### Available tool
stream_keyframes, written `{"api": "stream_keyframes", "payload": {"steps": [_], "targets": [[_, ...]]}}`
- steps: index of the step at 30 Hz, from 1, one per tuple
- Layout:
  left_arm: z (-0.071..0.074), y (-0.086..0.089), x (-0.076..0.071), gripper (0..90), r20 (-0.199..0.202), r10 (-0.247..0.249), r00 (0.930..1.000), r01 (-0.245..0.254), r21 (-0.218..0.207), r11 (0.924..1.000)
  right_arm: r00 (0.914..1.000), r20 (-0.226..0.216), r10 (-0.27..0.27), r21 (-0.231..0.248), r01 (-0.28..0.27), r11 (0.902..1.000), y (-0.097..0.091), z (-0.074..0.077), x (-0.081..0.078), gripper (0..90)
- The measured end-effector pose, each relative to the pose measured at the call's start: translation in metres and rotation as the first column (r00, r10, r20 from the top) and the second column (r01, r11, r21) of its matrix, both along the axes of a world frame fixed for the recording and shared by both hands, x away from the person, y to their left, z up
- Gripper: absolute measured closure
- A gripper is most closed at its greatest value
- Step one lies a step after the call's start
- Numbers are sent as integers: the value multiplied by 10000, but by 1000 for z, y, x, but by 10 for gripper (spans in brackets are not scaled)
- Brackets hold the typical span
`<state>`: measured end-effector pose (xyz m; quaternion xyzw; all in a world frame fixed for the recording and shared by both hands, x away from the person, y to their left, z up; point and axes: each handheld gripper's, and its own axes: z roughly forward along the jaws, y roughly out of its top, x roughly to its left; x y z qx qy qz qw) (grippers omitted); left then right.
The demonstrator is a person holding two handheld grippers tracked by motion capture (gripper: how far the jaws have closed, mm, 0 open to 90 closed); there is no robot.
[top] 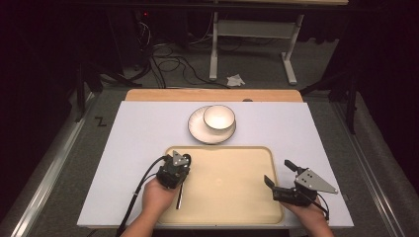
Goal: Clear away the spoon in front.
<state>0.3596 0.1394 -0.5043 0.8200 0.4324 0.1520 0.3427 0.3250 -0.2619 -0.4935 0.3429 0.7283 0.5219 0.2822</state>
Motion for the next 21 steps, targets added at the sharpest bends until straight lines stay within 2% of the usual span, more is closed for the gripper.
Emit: {"api": "stream_keyframes", "payload": {"steps": [3,5,8,12,13,16,19,21], "targets": [[9,12,-14,900,314,-34,9995,38,-103,9999,10000,-14,-40,37,40,10000,-1,0,0,100],[9,17,-24,900,297,-185,9994,180,187,9997,10000,-17,-46,43,46,10000,-1,0,0,99],[2,24,-43,900,41,-347,9994,344,634,9974,10000,-43,-24,28,24,10000,0,-1,1,100],[-2,24,-67,900,-60,-903,9959,905,886,9920,10000,-51,-11,-38,11,10000,2,-1,0,100],[-2,26,-71,900,-186,-920,9956,932,782,9926,10000,-55,-22,-11,22,10000,2,0,0,100],[-3,27,-76,900,-367,-1000,9943,1025,725,9921,10000,-30,-59,13,59,10000,2,0,-1,101],[-4,23,-78,900,-520,-1176,9917,1199,448,9918,10000,-59,-78,32,78,10000,2,0,-1,101],[-5,19,-79,900,-489,-1323,9900,1345,440,9899,10000,-30,-52,44,52,10000,1,0,-1,101]]}}
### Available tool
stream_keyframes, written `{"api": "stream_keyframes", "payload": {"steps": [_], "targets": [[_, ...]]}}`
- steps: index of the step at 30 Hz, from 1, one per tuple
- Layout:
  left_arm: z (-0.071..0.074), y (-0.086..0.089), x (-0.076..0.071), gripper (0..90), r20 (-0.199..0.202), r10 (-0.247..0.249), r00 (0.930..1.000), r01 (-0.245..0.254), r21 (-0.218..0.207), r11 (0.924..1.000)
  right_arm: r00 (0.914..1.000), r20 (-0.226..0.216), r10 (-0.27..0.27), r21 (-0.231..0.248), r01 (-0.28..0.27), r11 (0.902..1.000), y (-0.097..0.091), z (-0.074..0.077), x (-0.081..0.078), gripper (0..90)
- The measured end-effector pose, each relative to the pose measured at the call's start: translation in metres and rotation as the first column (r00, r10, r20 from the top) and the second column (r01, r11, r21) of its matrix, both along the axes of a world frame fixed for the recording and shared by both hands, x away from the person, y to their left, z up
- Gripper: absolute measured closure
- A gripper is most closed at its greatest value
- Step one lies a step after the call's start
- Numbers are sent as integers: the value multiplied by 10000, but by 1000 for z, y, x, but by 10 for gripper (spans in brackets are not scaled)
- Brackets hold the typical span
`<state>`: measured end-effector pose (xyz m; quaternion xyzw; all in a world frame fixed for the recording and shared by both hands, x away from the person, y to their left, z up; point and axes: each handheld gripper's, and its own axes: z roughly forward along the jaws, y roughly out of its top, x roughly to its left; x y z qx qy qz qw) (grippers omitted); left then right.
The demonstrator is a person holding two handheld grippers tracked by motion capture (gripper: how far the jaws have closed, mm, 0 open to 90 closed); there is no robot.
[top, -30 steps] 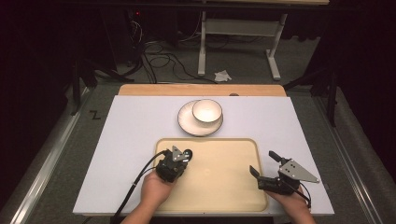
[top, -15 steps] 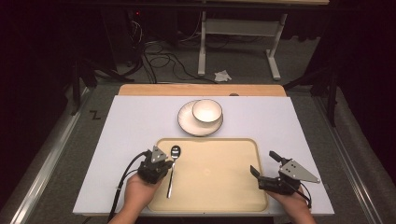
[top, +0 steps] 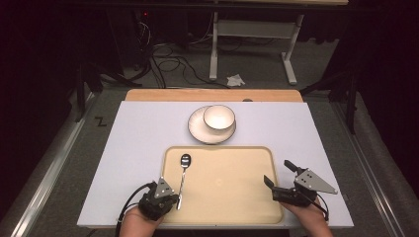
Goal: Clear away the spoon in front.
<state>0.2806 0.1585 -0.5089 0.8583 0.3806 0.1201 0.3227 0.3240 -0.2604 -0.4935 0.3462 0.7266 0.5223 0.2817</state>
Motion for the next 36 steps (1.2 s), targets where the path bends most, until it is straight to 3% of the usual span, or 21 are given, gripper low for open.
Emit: {"api": "stream_keyframes", "payload": {"steps": [6,8,11,14,17,19,20,22,24,25,27,28,29,31,36], "targets": [[1,-3,-1,900,33,-91,10000,92,-403,9991,10000,-18,5,8,-5,10000,-1,0,0,101],[4,2,0,896,383,44,9993,-15,-755,9971,10000,-13,6,26,-6,10000,-1,0,0,101],[10,12,1,740,1036,415,9938,-283,-1261,9916,10000,-22,10,37,-10,10000,0,0,0,101],[16,28,4,595,1685,1152,9790,-856,-1733,9811,10000,15,1,26,-1,10000,0,0,0,101],[19,46,7,468,1945,1718,9658,-1227,-2408,9628,10000,56,-6,49,6,10000,-1,1,0,101],[21,56,8,408,2174,1913,9571,-1325,-2588,9568,9999,93,-41,94,40,9999,-2,1,0,101],[23,60,9,372,2360,1945,9521,-1310,-2599,9567,9999,101,-74,97,73,9999,-2,1,0,101],[26,69,14,324,2676,1891,9448,-1258,-2366,9634,9999,75,-80,101,79,9999,-2,1,0,100],[27,78,20,241,2632,1980,9442,-1359,-2362,9622,9999,56,-144,49,144,9999,-3,0,1,100],[26,81,22,217,2607,1986,9448,-1406,-2250,9642,9998,-11,-185,113,185,9998,-3,-1,1,100],[21,91,22,148,2786,2016,9390,-1570,-1744,9721,9996,40,-263,108,263,9996,-4,-1,1,100],[18,95,22,125,2790,2117,9367,-1665,-1769,9700,9995,71,-295,79,295,9995,-5,0,1,98],[15,100,22,86,2603,2219,9397,-1735,-1961,9651,9994,97,-325,120,324,9994,-5,0,1,91],[13,106,23,13,2101,2213,9523,-1716,-2310,9577,9990,133,-434,155,432,9989,-5,1,1,70],[20,105,16,1,2768,2403,9304,-1647,-2700,9487,9986,182,-501,128,499,9987,-3,2,1,24]]}}
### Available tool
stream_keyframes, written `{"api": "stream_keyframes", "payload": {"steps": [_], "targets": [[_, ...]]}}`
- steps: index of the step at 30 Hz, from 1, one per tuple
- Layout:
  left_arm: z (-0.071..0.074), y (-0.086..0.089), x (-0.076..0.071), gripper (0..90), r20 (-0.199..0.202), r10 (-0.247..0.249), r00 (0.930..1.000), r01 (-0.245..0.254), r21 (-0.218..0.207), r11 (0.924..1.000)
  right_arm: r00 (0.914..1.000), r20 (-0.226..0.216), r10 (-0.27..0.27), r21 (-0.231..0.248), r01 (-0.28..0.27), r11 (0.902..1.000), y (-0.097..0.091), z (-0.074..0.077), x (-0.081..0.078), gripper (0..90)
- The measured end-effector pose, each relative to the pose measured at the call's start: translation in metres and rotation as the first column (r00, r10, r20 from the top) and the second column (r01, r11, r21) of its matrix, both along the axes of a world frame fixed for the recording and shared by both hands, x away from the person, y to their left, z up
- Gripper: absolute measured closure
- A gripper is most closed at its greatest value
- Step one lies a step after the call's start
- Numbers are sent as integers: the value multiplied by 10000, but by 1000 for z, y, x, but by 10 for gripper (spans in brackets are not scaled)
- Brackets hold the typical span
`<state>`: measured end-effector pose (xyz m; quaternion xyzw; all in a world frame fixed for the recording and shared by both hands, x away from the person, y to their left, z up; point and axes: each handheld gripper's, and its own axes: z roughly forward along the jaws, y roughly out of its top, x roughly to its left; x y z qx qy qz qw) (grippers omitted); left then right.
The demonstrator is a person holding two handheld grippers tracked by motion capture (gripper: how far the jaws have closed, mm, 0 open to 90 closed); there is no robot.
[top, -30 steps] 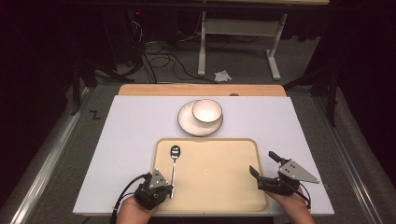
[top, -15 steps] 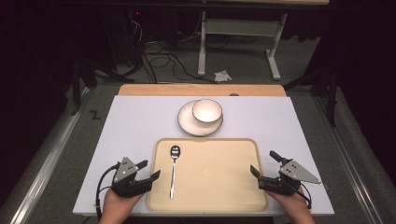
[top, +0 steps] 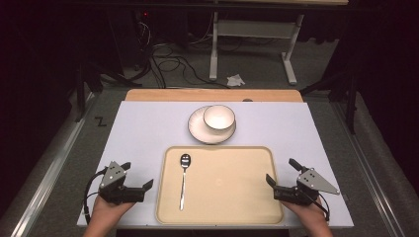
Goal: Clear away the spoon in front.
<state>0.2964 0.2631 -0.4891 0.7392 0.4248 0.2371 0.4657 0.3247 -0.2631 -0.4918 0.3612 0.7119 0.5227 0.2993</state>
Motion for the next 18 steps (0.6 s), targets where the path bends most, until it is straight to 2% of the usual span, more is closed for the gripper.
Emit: {"api": "stream_keyframes", "payload": {"steps": [4,9,15,18], "targets": [[0,-6,-2,1,151,-148,9998,144,215,9997,9999,97,48,-47,-47,10000,1,1,-2,9],[-5,-8,2,1,-208,-147,9997,151,238,9996,9999,79,107,-79,-106,9999,1,1,-2,9],[-6,-7,2,2,-286,35,9996,-31,130,9999,9998,32,205,22,-205,9998,-1,1,-2,10],[-7,-6,3,3,-495,89,9987,-84,113,9999,9997,51,248,36,-249,9997,-1,1,-1,12]]}}
